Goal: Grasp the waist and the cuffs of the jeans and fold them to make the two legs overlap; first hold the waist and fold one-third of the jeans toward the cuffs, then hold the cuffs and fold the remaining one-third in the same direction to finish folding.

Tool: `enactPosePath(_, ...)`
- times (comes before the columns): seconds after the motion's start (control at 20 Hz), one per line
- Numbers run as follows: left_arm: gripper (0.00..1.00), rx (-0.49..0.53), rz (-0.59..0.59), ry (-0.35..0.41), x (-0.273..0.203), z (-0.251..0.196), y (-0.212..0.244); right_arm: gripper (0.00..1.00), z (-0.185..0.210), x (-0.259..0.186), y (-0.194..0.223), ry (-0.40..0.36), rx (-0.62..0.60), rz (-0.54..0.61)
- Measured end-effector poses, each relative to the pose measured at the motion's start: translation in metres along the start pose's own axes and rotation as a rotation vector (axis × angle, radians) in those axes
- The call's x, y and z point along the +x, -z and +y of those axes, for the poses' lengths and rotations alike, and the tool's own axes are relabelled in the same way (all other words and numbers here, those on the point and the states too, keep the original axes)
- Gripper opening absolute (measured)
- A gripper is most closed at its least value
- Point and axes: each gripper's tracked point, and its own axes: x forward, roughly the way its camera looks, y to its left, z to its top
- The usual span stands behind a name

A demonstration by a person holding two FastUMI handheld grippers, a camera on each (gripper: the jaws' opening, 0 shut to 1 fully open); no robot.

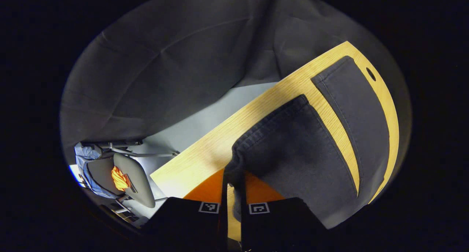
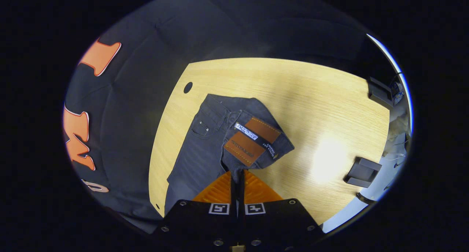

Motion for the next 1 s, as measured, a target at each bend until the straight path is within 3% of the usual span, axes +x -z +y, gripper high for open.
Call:
enactPosePath(0.05, 0.05, -0.071, -0.028, 0.069, 0.000, -0.015, -0.008, 0.01, -0.001, -0.002, 0.000, 0.000, 0.000, -0.004)
enactPosePath(0.15, 0.02, -0.145, -0.020, 0.149, -0.013, -0.027, -0.010, 0.01, -0.001, -0.004, -0.004, -0.004, 0.015, -0.015)
enactPosePath(0.45, 0.02, -0.125, -0.108, 0.342, -0.069, -0.064, -0.049, 0.01, 0.036, -0.012, -0.012, -0.087, 0.045, -0.020)
enactPosePath(0.75, 0.02, -0.138, -0.129, 0.402, -0.078, -0.113, -0.085, 0.01, 0.068, -0.009, -0.028, -0.118, 0.063, -0.023)
enactPosePath(1.0, 0.02, -0.065, -0.155, 0.420, -0.085, -0.158, -0.126, 0.01, 0.092, 0.010, -0.045, -0.120, 0.076, -0.027)
